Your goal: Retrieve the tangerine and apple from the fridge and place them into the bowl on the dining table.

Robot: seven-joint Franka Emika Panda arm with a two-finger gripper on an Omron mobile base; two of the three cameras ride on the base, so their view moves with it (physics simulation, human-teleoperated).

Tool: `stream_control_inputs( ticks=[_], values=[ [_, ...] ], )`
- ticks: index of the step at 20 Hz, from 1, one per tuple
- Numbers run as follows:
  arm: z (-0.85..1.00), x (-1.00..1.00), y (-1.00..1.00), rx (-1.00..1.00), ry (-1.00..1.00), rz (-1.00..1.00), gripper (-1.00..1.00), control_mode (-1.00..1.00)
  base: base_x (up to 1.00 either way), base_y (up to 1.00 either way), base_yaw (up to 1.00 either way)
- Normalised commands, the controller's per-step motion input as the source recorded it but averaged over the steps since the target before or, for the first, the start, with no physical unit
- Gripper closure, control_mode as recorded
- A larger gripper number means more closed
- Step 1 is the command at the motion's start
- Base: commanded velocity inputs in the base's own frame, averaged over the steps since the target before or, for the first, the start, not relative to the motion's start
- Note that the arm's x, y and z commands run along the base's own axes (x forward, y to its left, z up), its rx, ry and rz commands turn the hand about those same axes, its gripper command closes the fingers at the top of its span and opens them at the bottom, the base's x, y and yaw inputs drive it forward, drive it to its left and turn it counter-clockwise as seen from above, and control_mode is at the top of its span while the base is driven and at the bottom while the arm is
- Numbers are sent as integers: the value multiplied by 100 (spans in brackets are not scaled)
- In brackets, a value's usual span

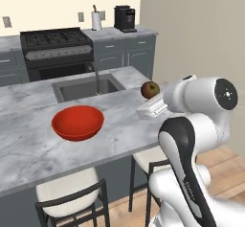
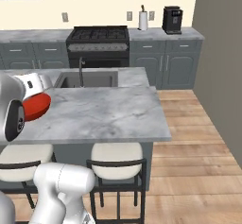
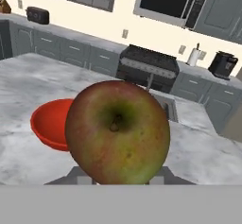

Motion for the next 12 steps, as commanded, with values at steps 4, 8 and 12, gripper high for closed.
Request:
stream_control_inputs(
  ticks=[4,8,12],
  values=[
    [-65,51,64,0,12,3,100,-100,0,0,0],
    [-62,68,61,0,10,3,100,-100,0,0,0],
    [-58,78,55,3,10,2,100,-100,0,0,0]
  ],
)
